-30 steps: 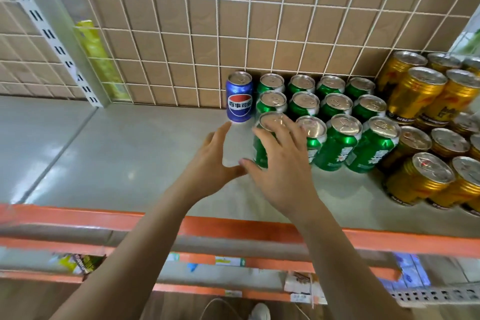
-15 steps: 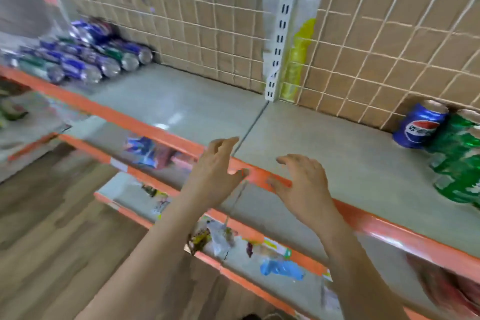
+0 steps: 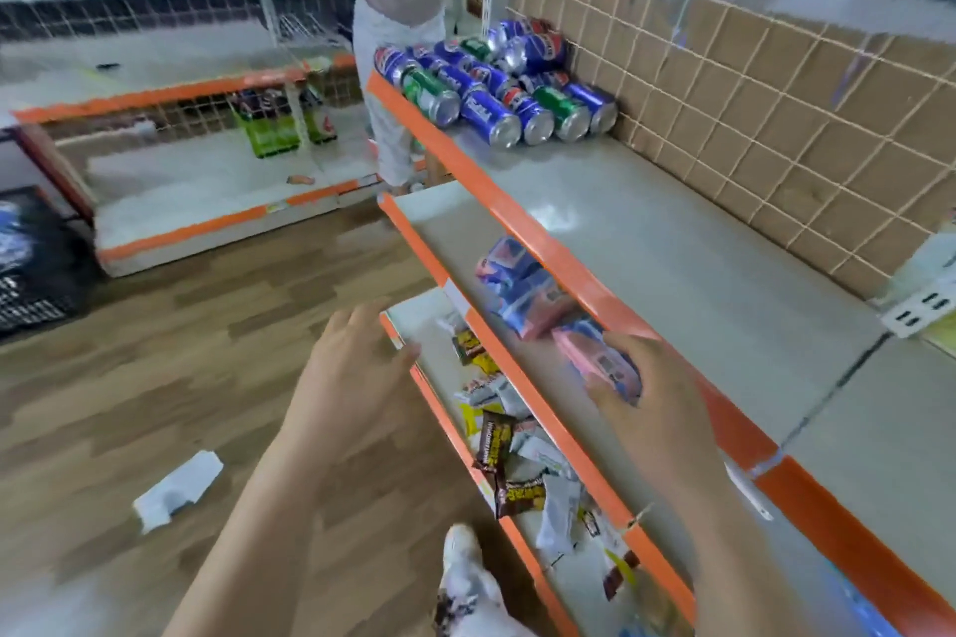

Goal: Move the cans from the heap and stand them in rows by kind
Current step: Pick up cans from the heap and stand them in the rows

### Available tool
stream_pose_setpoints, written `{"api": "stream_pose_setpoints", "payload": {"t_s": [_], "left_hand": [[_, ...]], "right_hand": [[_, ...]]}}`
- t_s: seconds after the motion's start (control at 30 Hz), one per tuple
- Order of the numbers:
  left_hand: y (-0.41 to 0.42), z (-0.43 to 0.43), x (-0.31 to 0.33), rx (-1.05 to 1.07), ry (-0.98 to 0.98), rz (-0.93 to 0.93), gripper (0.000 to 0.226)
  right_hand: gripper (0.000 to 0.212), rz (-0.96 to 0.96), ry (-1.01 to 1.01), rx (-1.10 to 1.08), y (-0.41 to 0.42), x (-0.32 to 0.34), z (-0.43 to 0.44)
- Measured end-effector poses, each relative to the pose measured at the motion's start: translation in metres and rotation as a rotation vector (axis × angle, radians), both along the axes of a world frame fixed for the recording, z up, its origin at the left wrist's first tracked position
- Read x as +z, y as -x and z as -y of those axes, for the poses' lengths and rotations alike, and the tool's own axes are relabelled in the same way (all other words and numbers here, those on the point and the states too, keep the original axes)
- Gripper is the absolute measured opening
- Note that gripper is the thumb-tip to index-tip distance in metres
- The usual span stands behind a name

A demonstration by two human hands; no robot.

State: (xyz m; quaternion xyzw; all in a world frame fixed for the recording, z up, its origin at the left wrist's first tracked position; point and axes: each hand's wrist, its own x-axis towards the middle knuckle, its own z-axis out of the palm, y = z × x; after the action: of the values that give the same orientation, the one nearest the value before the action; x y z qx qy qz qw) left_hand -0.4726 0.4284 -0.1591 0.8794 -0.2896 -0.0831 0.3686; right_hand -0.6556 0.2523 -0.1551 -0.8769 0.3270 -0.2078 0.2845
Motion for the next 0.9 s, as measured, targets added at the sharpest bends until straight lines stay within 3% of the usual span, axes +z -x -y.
{"api": "stream_pose_setpoints", "payload": {"t_s": [0.13,0.27,0.37,0.57,0.9], "left_hand": [[-0.046,0.013,-0.006,0.123,0.03,-0.053,0.052],[-0.101,0.04,-0.007,0.172,-0.033,-0.064,0.058],[-0.144,0.069,-0.001,0.16,-0.06,-0.054,0.058],[-0.208,0.125,0.006,0.159,-0.041,-0.021,0.054],[-0.301,0.183,-0.002,0.096,-0.013,-0.079,0.054]], "right_hand": [[0.013,-0.004,-0.03,0.079,-0.059,-0.005,0.031],[0.033,0.028,-0.081,0.112,-0.122,-0.014,0.068],[0.025,0.065,-0.122,0.103,-0.166,-0.009,0.098],[0.042,0.016,-0.089,0.165,-0.245,-0.009,0.144],[0.042,0.011,-0.049,0.135,-0.32,-0.008,0.176]]}}
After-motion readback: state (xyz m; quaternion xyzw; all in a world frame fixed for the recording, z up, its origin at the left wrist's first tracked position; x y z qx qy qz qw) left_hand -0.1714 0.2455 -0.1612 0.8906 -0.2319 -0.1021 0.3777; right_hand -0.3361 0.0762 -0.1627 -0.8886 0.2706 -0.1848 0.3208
